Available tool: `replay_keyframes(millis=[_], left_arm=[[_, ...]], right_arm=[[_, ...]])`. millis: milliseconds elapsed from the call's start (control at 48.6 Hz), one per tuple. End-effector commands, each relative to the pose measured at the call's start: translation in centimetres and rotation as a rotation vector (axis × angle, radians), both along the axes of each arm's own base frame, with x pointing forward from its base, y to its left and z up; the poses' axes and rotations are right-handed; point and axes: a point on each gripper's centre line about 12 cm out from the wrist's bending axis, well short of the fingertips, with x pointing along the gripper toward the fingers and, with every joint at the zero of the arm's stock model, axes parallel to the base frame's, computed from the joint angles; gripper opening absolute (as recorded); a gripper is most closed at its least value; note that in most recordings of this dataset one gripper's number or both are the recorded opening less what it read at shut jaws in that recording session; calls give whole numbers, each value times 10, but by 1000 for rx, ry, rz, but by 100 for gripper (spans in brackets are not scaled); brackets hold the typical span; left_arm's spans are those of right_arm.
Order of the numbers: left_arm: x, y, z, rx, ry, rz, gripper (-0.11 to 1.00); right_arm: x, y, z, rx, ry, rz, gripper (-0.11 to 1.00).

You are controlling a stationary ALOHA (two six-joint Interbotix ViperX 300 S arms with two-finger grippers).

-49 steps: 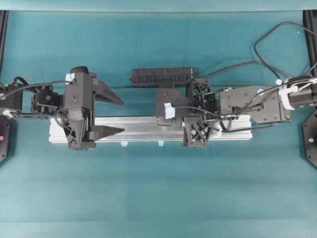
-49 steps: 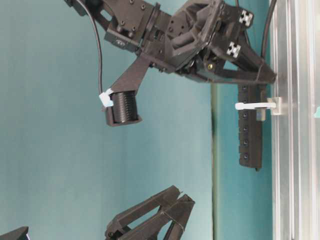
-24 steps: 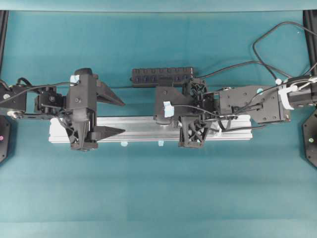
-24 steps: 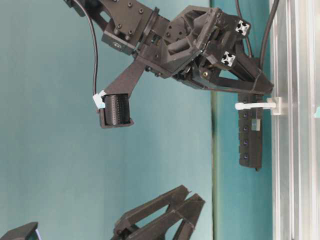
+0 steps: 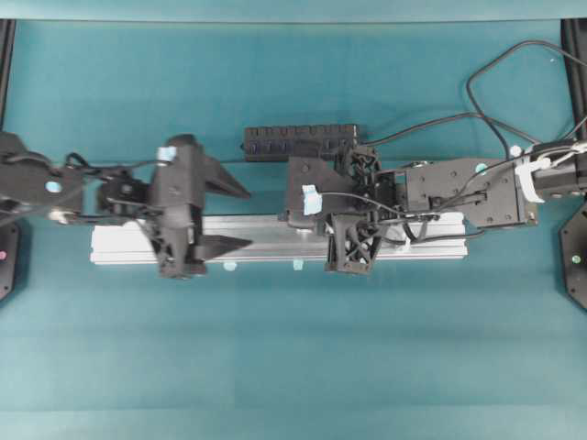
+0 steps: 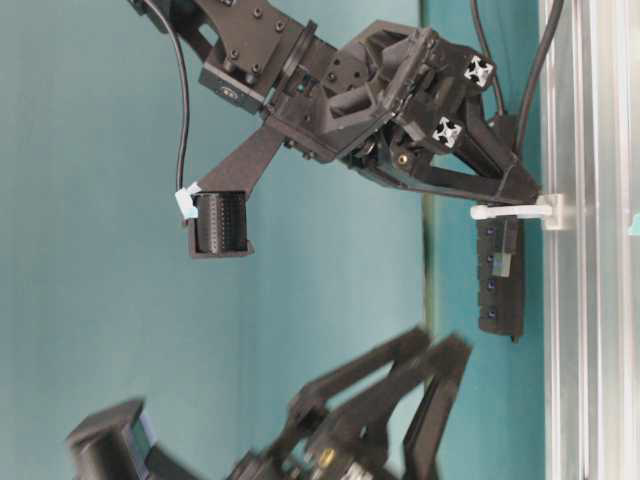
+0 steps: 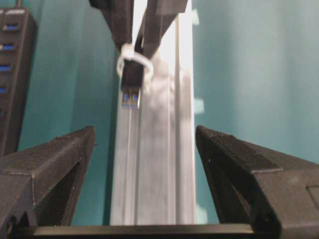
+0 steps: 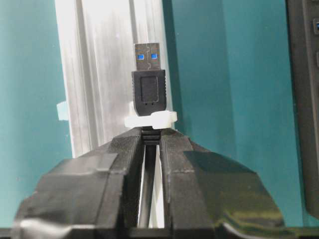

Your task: Pass the USB cable through three rings with both arms.

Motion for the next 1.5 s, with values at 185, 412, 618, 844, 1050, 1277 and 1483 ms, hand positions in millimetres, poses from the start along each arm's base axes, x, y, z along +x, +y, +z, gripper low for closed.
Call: replay_keyframes(millis=[185, 412, 618, 844, 1050, 1277, 1483], left_arm=[[28, 10, -9, 2, -40, 19, 88], [36, 11, -22, 4, -66, 19, 88], [41, 13, -28, 3, -64, 23, 88], [52, 14, -31, -7, -65, 30, 88], [55, 16, -35, -39, -59, 52, 88], [53, 16, -41, -56, -45, 61, 79], [53, 16, -44, -57, -36, 62, 75]], right_arm=[[2, 2, 4, 5, -18, -2, -7], [1, 2, 5, 6, -18, -3, -7], [2, 2, 5, 6, -31, -1, -7], [3, 2, 5, 6, -33, 0, -7], [3, 3, 6, 6, -34, 1, -7], [3, 3, 5, 6, -34, 2, -7], [3, 3, 5, 7, -36, 3, -7]])
